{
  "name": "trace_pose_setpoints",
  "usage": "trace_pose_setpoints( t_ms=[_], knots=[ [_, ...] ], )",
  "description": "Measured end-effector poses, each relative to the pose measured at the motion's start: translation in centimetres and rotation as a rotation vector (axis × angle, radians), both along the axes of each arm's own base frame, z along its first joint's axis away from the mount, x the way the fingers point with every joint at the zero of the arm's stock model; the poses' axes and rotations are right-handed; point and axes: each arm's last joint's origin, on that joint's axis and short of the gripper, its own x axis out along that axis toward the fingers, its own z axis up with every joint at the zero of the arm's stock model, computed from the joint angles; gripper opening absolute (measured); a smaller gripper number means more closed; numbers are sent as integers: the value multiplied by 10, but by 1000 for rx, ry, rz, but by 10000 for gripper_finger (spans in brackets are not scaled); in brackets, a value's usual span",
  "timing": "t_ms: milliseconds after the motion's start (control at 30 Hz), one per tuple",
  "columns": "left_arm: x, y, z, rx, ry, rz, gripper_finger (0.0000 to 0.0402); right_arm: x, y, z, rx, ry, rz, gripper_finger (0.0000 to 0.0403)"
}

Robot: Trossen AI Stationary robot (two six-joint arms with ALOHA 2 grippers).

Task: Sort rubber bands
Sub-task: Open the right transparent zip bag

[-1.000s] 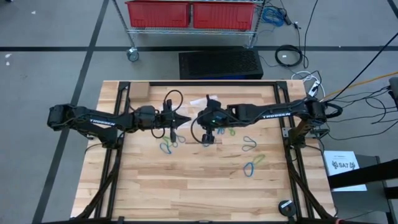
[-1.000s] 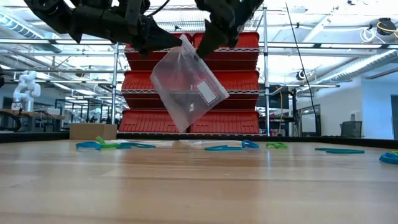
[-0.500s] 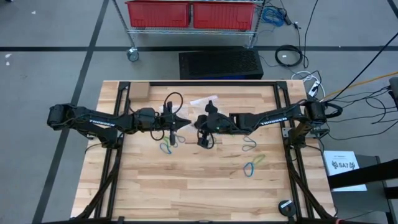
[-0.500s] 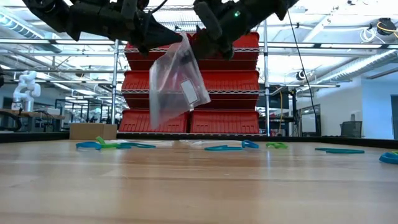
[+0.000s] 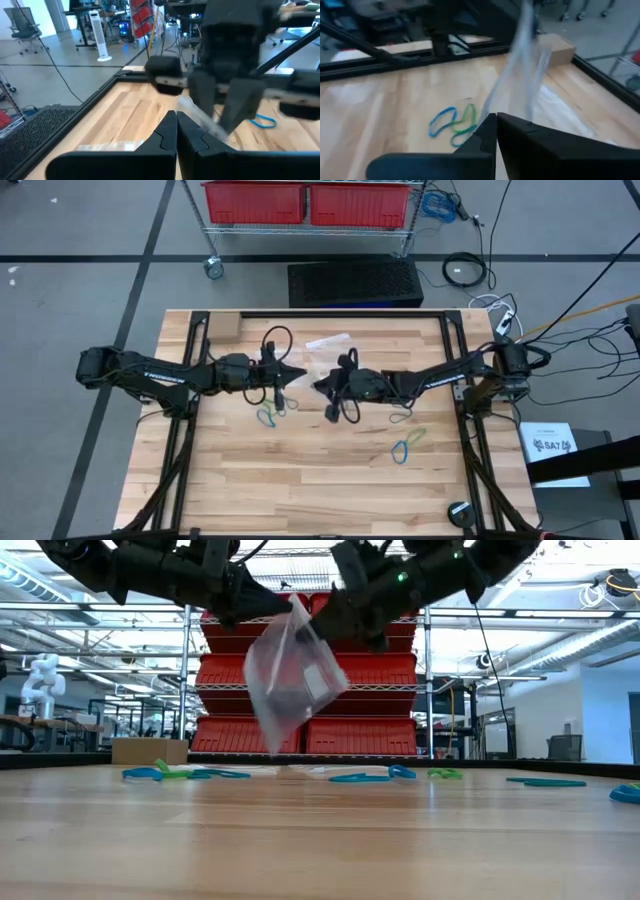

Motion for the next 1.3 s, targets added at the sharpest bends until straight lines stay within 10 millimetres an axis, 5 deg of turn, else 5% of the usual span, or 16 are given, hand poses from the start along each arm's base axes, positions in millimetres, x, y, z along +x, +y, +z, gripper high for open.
trace_pose_setpoints(
  t_ms=[433,600,967,1300],
  knots=[
    [0,0,1,0,-16,0,0,2,-4,7,53,-85,13,188],
    [1,-3,3,0,-29,-13,0,2,-4,5,55,-65,14,221],
    [1,-8,6,-2,-65,-32,0,2,-2,13,87,-111,101,179],
    [1,-13,8,-15,-92,-45,0,2,-6,15,67,-142,54,19]
  ],
)
